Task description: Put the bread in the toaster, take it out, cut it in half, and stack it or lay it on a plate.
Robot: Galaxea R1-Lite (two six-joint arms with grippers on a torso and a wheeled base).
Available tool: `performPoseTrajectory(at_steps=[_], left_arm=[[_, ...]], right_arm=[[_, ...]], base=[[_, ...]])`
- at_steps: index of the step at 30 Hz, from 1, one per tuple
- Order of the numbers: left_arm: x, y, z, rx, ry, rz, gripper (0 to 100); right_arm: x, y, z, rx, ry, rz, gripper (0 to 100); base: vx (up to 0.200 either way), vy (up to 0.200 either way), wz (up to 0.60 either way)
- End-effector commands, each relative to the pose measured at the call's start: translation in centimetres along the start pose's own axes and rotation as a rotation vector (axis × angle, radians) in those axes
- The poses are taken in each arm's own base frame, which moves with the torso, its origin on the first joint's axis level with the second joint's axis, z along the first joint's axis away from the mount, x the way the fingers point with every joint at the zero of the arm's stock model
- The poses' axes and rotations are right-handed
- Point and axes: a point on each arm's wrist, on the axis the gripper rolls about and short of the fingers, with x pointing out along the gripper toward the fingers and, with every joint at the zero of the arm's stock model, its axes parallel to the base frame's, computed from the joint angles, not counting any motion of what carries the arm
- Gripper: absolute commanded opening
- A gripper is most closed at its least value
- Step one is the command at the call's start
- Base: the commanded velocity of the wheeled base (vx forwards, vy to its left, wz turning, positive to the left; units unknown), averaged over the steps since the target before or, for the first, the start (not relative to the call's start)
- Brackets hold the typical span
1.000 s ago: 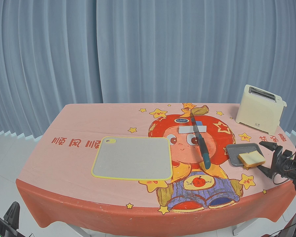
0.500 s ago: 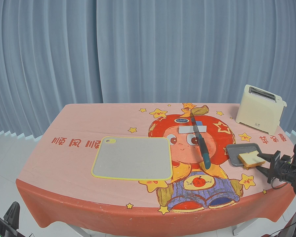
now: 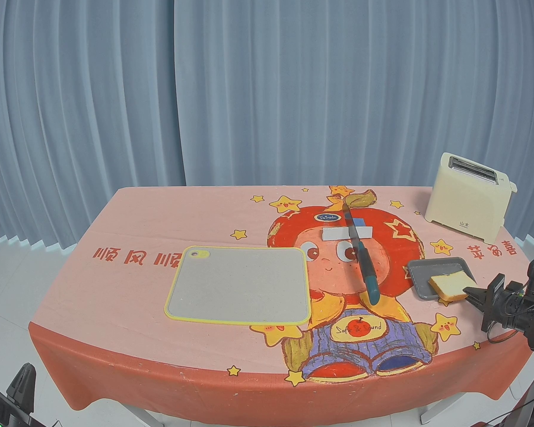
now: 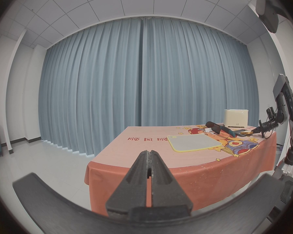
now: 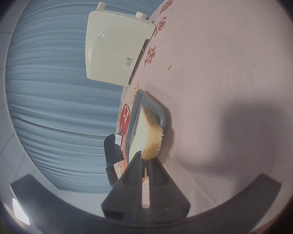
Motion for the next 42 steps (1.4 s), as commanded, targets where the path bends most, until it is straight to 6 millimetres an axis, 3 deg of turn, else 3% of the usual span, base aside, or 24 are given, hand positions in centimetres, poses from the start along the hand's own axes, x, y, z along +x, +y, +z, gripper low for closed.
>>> performPoseTrajectory(at_steps=[1,24,34,42], left_arm=[[0.1,0.0,-0.5,0.0,0.019,0.0,0],[0.1,0.0,-0.5,0.0,0.019,0.0,0],[0.1,0.0,-0.5,0.0,0.017,0.0,0],[0.1,0.0,-0.5,0.0,0.019,0.0,0]], right_arm=[[-0.3,0.6,-0.1,-0.016,-0.006,0.022,0],[-3.3,5.0,-1.2,-0.178,-0.068,0.205,0],[-3.9,5.8,-1.7,-0.475,-0.171,0.193,0],[-3.8,6.2,-2.1,-0.594,-0.184,0.194,0]], base=[[0.0,0.0,0.0],[0.0,0.0,0.0],[0.0,0.0,0.0],[0.0,0.0,0.0]])
